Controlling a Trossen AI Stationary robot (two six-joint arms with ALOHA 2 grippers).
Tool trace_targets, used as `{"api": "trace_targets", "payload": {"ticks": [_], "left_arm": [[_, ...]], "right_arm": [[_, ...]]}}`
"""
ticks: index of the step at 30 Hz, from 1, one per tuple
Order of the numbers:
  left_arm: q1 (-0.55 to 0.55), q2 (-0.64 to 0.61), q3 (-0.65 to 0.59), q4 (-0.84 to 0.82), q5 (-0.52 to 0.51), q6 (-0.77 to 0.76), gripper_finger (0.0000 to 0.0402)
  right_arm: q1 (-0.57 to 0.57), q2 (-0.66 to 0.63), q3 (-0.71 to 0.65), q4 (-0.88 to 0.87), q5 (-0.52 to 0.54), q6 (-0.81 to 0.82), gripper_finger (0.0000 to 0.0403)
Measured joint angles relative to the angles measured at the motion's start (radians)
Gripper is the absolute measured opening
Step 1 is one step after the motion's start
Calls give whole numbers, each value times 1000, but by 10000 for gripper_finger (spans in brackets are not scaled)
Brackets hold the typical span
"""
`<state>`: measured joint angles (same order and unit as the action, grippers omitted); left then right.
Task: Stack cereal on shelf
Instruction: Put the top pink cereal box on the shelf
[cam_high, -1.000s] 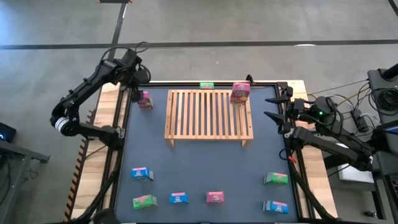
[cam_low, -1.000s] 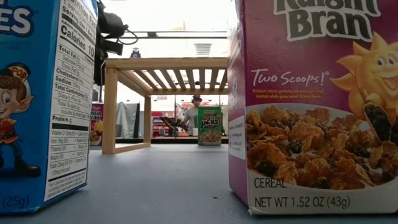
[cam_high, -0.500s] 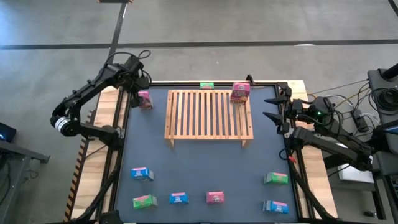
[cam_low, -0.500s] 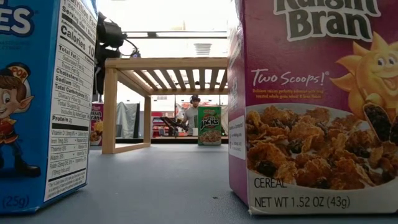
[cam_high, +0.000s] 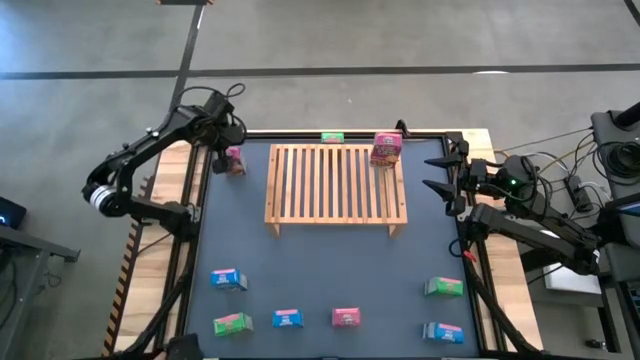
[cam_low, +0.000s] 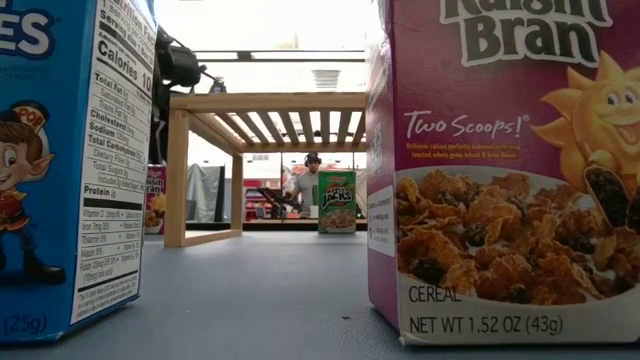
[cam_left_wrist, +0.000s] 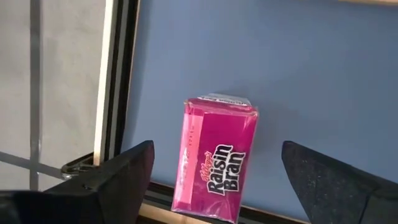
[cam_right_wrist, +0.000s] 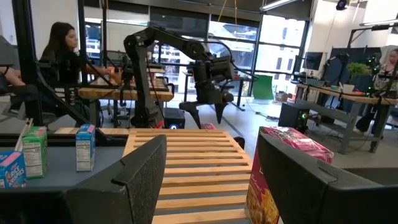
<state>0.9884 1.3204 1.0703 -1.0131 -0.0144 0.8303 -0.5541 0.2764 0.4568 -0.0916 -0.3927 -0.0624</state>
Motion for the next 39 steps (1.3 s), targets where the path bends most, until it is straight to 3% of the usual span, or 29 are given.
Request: {"api": "trace_targets", "payload": {"ticks": [13,31,39], "left_arm": [[11,97,0,-6,5,-32,287],[11,118,3,-35,4,-47,149],[12,116,72,-120,32,-72,124]], "right_arm": [[0,0,0,0,0,11,240],[0,0,0,0,0,0,240],[0,0,0,0,0,0,240]]}}
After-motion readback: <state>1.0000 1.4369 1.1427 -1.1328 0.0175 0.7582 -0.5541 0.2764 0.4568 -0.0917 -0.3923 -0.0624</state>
